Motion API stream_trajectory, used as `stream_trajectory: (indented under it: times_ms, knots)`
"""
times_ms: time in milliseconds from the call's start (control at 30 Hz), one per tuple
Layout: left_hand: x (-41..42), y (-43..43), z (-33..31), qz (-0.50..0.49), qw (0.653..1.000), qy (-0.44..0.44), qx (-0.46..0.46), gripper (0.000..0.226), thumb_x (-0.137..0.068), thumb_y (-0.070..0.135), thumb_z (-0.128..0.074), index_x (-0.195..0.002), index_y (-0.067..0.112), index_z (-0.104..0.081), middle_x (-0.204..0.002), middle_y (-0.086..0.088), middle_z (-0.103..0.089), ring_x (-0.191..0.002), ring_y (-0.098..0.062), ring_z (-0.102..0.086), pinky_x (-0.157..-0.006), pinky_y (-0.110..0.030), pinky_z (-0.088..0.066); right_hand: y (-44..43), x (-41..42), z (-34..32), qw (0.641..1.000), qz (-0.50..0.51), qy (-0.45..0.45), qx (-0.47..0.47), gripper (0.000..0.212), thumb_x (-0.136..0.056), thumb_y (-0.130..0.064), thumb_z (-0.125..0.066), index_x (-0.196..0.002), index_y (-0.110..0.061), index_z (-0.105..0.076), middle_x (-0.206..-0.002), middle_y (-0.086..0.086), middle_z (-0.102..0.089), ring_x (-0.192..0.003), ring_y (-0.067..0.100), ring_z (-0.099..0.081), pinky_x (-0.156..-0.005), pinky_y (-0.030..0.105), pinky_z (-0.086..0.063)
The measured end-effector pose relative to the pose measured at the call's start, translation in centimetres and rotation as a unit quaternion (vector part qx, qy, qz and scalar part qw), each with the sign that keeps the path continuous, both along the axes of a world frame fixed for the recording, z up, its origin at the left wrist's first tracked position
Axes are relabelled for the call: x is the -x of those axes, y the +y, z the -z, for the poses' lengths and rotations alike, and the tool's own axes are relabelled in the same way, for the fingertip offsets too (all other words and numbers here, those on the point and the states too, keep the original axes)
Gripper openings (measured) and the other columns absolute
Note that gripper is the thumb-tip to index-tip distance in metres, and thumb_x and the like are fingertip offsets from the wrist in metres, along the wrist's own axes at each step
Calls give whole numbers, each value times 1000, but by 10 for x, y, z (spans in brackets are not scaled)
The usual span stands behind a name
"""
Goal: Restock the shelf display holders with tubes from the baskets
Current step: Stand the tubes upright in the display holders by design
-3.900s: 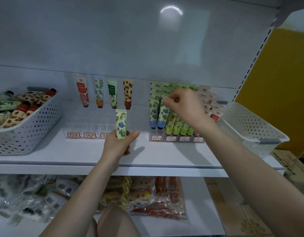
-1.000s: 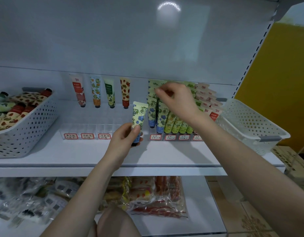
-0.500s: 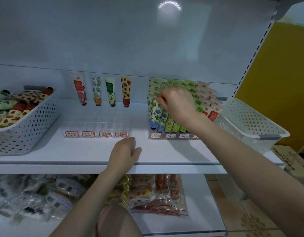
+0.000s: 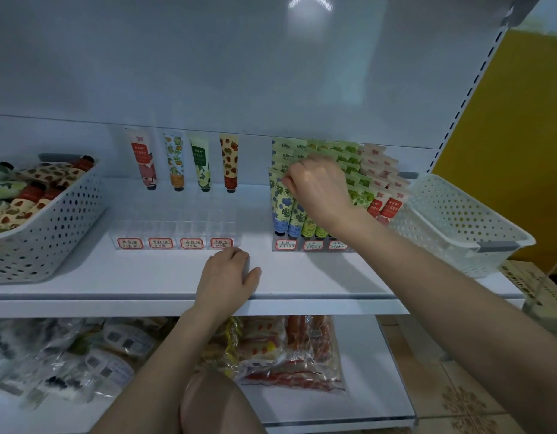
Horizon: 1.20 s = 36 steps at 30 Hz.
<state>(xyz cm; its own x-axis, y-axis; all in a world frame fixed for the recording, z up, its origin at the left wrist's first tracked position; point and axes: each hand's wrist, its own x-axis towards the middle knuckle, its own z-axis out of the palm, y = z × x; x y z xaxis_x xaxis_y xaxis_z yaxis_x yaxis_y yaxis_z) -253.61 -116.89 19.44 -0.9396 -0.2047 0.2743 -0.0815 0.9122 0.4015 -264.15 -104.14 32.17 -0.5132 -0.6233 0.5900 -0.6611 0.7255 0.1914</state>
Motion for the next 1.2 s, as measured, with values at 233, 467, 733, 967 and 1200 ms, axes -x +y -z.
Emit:
stream_trajectory:
  times_ms: [233,467,733,967,1200]
  knots:
    - [-1,1,-1,-5,1000,1,-8,41,-93,35,-49,-116,3,-60,-120,-11,-59,-108,-25,-53,-94,-34,-40,-2,-2,-2,999,4,-31,-27,28,-88,-30,-60,-87,-4,-67,-90,13,-69,-93,29,-60,-84,36,-40]
    - [-2,0,0,-4,1000,-7,-2,41,-95,35,-46,-121,6,-58,-125,-9,-56,-113,-23,-50,-97,-32,-38,-1,2,-1,997,33,-57,-31,28,-94,-30,-51,-98,-9,-67,-100,10,-67,-103,26,-55,-93,34,-35]
    - [0,0,2,-6,1000,-10,4,41,-95,36,-45,-123,9,-55,-127,-5,-54,-114,-19,-48,-98,-30,-36,-3,1,-1,996,41,-74,-21,26,-94,-29,-50,-99,-9,-67,-102,9,-67,-107,25,-53,-97,33,-33]
    - [1,0,2,-8,1000,-13,9,41,-95,38,-43,-125,12,-54,-130,-3,-52,-116,-17,-47,-100,-27,-35,-1,-1,-3,996,39,-86,-1,27,-92,-31,-52,-100,-9,-67,-103,10,-64,-106,27,-52,-90,34,-37]
    - [1,0,3,-9,1000,-13,14,41,-95,38,-44,-125,10,-54,-128,-4,-53,-114,-18,-48,-98,-28,-36,1,-2,-2,994,34,-102,16,32,-91,-37,-53,-105,-12,-67,-109,8,-62,-108,27,-51,-88,35,-38]
